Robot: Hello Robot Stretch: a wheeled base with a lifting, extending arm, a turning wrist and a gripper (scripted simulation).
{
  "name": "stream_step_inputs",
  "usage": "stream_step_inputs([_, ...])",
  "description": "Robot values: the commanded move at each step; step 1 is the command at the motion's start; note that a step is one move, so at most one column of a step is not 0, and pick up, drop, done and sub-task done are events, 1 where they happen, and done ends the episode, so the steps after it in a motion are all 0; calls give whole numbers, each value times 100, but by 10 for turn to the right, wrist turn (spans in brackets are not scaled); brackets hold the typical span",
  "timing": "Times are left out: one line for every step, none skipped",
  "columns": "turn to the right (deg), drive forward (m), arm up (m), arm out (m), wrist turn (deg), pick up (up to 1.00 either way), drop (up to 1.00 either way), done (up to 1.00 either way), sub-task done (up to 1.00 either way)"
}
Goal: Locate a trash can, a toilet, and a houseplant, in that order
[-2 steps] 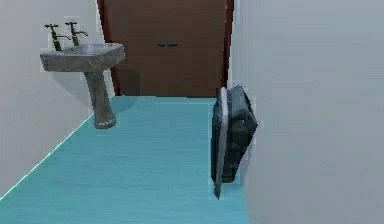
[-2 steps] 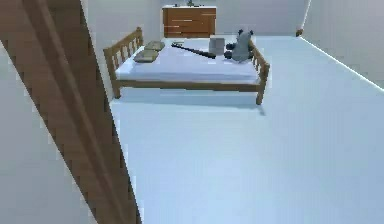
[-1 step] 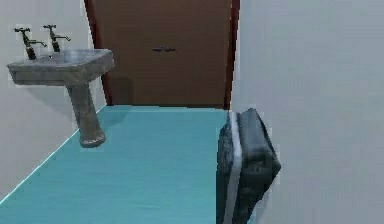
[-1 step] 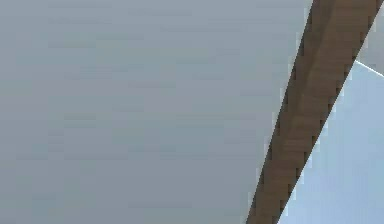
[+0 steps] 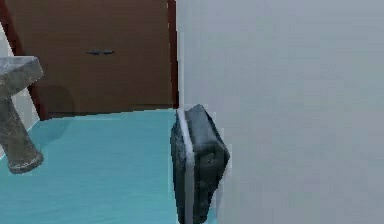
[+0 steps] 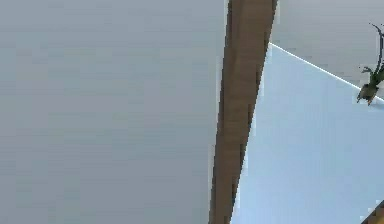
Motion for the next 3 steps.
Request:
stream_step_inputs([0,0,0,0,0,0,0,0,100])
stream_step_inputs([-450,0,0,0,0,0,0,0,0])
stream_step_inputs([-450,0,0,0,0,0,0,0,0])
